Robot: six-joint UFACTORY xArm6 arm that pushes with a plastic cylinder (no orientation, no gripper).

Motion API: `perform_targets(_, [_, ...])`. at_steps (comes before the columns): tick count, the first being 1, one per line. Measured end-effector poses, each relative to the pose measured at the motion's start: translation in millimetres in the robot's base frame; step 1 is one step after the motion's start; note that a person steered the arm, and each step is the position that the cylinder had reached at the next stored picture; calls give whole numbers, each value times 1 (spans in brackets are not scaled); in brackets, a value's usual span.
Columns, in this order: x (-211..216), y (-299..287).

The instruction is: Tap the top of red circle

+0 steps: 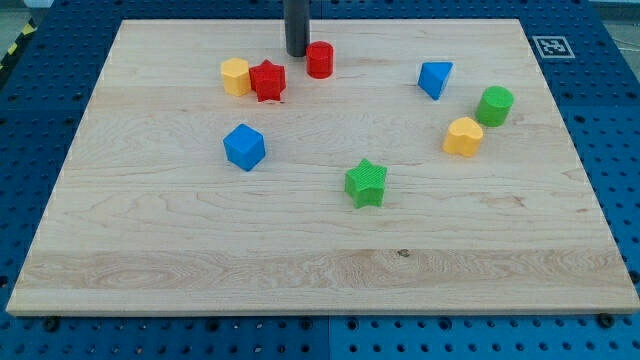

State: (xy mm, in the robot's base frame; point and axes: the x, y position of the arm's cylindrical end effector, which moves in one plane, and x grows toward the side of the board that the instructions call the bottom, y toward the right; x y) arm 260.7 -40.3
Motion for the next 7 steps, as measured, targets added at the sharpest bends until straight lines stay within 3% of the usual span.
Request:
perform_targets(4, [-20, -15])
perform_targets(7, [-27, 14])
